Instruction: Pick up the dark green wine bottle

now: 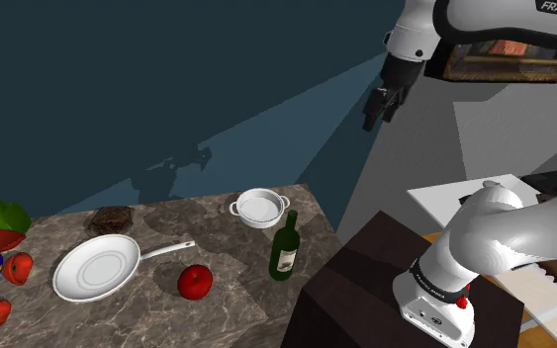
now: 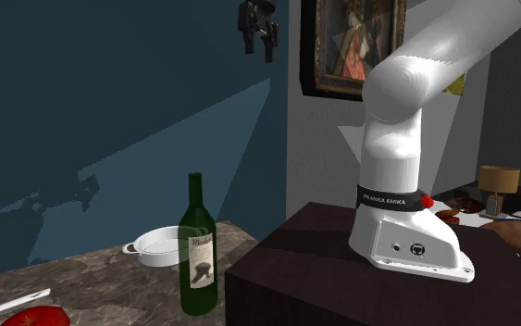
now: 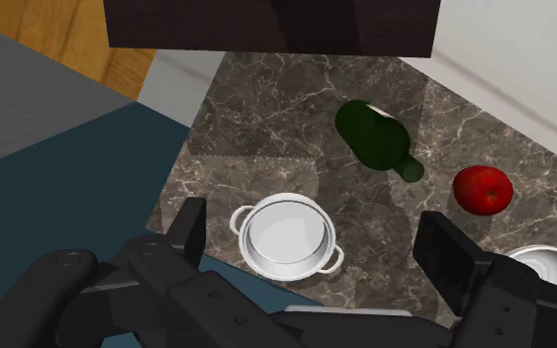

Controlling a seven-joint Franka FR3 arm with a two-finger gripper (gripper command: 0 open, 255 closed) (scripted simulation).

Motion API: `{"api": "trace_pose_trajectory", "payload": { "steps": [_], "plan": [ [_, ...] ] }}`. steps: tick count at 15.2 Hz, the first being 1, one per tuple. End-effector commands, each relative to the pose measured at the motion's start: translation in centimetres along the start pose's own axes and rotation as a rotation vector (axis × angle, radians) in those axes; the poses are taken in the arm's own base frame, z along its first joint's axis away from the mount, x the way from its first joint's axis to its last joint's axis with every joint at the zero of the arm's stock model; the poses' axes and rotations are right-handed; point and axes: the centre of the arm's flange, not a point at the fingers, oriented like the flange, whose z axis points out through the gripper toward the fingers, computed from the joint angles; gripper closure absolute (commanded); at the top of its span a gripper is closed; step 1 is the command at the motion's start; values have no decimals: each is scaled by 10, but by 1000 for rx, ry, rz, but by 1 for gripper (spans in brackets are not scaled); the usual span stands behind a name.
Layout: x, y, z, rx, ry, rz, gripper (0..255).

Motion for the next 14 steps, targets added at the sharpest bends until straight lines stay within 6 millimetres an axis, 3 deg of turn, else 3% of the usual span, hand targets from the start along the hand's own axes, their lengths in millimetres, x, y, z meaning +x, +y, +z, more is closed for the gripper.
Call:
{"api": "trace_pose_trajectory", "payload": {
  "steps": [1,14],
  "plan": [
    [0,0,0,0,0,0,0],
    [45,-84,143,30,-70,31,0]
  ]
}}
